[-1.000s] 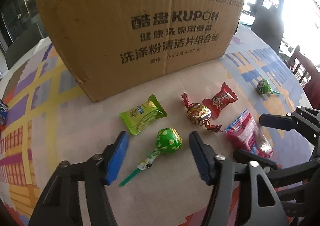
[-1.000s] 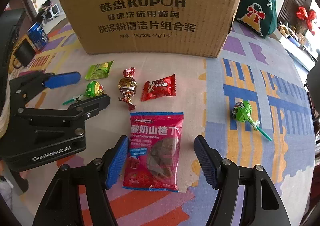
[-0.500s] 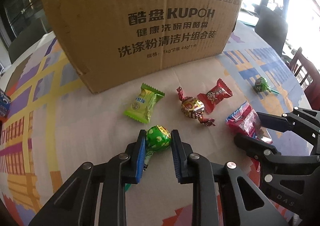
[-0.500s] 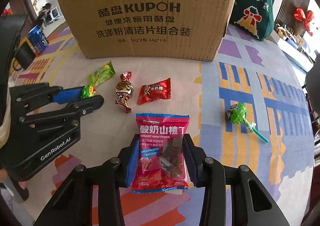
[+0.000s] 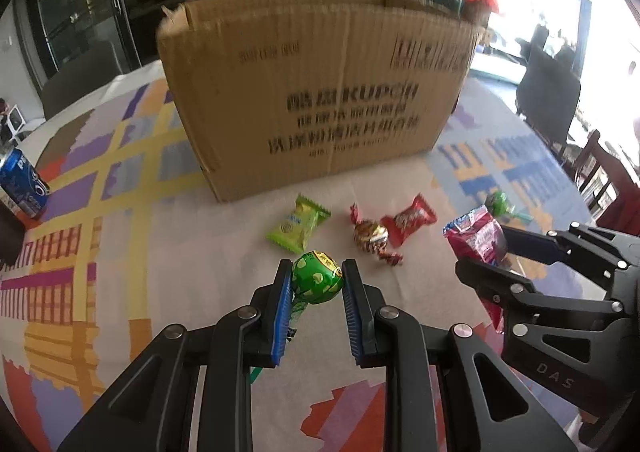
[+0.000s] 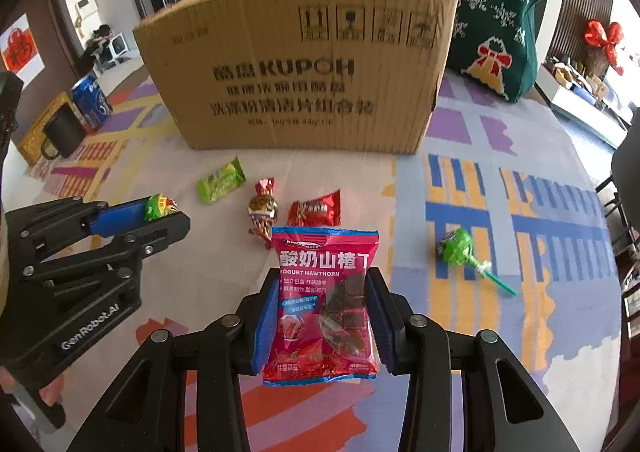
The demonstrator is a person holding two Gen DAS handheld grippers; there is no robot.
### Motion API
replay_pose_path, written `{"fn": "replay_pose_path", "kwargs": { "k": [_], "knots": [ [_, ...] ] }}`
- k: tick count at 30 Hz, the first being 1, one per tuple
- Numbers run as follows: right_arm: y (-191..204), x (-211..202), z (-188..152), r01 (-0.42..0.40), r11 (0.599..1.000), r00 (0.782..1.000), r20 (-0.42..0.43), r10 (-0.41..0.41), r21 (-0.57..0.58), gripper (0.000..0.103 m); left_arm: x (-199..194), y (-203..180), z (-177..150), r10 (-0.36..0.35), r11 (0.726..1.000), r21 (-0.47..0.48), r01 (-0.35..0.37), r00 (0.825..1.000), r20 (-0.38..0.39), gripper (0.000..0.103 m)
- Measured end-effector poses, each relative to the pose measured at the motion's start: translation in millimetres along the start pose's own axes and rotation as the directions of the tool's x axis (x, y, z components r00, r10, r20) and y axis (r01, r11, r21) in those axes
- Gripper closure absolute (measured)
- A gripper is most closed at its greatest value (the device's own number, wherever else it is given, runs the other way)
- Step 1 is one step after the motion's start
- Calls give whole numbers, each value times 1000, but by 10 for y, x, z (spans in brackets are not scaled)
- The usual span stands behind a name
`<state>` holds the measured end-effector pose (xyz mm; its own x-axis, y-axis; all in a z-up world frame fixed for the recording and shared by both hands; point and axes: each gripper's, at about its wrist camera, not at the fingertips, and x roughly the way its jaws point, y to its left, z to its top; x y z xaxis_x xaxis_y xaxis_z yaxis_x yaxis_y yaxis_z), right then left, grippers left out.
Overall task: Organize snacks
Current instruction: 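Carry both items over the box and open both tools to release them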
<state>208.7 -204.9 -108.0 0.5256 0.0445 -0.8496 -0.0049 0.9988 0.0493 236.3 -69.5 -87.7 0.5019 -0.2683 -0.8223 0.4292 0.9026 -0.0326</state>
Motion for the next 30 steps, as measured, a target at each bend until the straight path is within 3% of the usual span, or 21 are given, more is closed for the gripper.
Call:
{"fn": "replay_pose_path", "kwargs": {
  "k": [16, 30],
  "knots": [
    [-39, -406, 325, -19, 1000, 989, 147, 16, 21, 61, -465, -13, 293, 21, 999, -43, -16, 992, 125, 78],
    [-9, -862, 855, -25, 1000, 949, 315, 20, 12, 61, -836, 102, 849, 51, 997, -71, -34, 966, 253, 78]
  ]
}}
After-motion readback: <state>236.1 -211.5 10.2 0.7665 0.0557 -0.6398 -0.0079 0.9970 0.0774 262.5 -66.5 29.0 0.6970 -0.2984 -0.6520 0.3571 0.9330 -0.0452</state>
